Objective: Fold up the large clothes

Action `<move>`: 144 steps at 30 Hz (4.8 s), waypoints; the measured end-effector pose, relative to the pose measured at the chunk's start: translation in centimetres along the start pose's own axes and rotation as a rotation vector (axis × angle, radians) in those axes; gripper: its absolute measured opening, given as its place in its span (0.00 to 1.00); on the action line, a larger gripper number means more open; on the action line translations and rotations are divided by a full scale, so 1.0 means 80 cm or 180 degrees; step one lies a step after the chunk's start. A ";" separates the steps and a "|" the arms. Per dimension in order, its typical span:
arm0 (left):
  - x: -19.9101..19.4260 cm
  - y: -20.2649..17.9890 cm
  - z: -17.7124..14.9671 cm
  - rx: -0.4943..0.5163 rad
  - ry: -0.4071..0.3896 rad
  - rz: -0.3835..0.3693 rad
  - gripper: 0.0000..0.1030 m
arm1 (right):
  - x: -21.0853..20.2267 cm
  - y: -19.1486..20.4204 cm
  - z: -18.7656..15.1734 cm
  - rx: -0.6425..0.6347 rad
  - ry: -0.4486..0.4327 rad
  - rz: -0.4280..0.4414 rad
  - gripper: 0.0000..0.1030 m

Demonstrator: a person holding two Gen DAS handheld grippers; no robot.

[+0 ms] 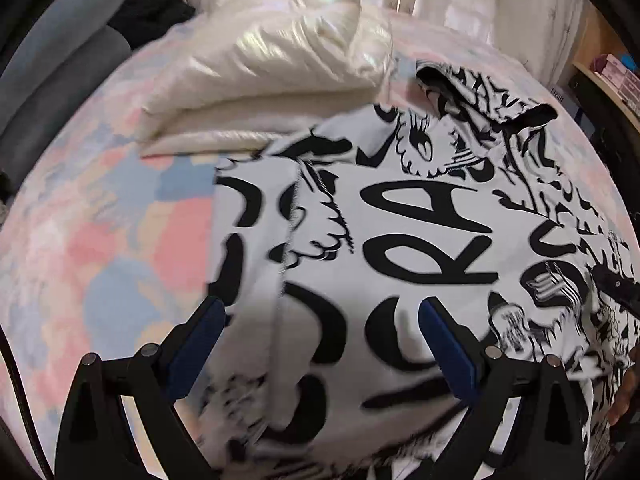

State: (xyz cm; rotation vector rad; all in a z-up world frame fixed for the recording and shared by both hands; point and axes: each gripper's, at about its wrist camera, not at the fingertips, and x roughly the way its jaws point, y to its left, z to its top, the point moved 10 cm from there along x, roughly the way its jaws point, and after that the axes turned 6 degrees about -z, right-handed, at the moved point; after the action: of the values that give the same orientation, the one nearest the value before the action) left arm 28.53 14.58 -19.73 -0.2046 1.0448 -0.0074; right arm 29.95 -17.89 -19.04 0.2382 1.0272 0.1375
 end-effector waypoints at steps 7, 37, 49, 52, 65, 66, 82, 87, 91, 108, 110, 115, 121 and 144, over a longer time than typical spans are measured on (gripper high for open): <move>0.039 0.004 0.007 0.0004 -0.0031 0.0194 0.78 | 0.045 0.004 0.011 -0.0068 0.0104 0.0046 0.25; 0.006 -0.013 -0.041 0.0187 -0.0163 0.0094 0.52 | 0.007 0.013 -0.034 -0.0275 0.0049 0.0003 0.21; -0.120 0.031 -0.110 0.0301 -0.0303 0.0398 0.72 | -0.077 -0.001 -0.095 0.0007 -0.0034 0.0141 0.42; -0.146 0.052 -0.141 0.0203 -0.0277 0.0406 0.72 | -0.103 0.001 -0.115 -0.0001 -0.0090 0.0142 0.42; -0.222 0.087 -0.249 -0.0105 -0.0261 0.0118 0.73 | -0.212 -0.008 -0.192 -0.0066 -0.0366 0.0095 0.44; -0.225 0.088 -0.256 -0.0148 -0.0264 0.0044 0.77 | -0.216 -0.009 -0.197 -0.0062 -0.0375 0.0089 0.45; -0.193 0.073 -0.320 -0.0287 0.0000 -0.0284 0.89 | -0.273 -0.100 -0.289 0.0093 -0.0371 -0.0423 0.61; -0.178 0.068 -0.318 -0.0215 0.0013 -0.0279 0.95 | -0.287 -0.169 -0.311 0.0467 -0.0359 -0.0616 0.61; -0.173 0.069 -0.317 -0.0189 0.0008 -0.0304 0.98 | -0.280 -0.204 -0.332 0.0733 -0.0265 -0.0642 0.61; -0.177 0.050 -0.328 0.0014 -0.0088 -0.0713 0.99 | -0.268 -0.154 -0.332 0.0592 -0.0322 0.0446 0.62; -0.177 0.043 -0.332 0.0083 -0.0098 -0.0779 0.99 | -0.264 -0.150 -0.331 0.0541 -0.0296 0.0453 0.62; -0.171 0.040 -0.335 0.0206 -0.0110 -0.0747 0.99 | -0.244 -0.151 -0.332 0.0541 -0.0220 0.0447 0.62; -0.174 0.029 -0.334 0.0303 -0.0122 -0.0740 0.74 | -0.240 -0.150 -0.332 0.0486 -0.0261 0.0366 0.54; -0.185 -0.001 -0.309 -0.0196 -0.0192 -0.1208 0.06 | -0.235 -0.144 -0.319 0.0419 -0.0277 0.0311 0.16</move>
State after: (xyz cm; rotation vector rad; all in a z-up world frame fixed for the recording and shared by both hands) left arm -0.13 11.96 -19.00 -0.4542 0.9343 -0.3104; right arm -1.56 -29.83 -19.08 0.4110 0.9392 0.1470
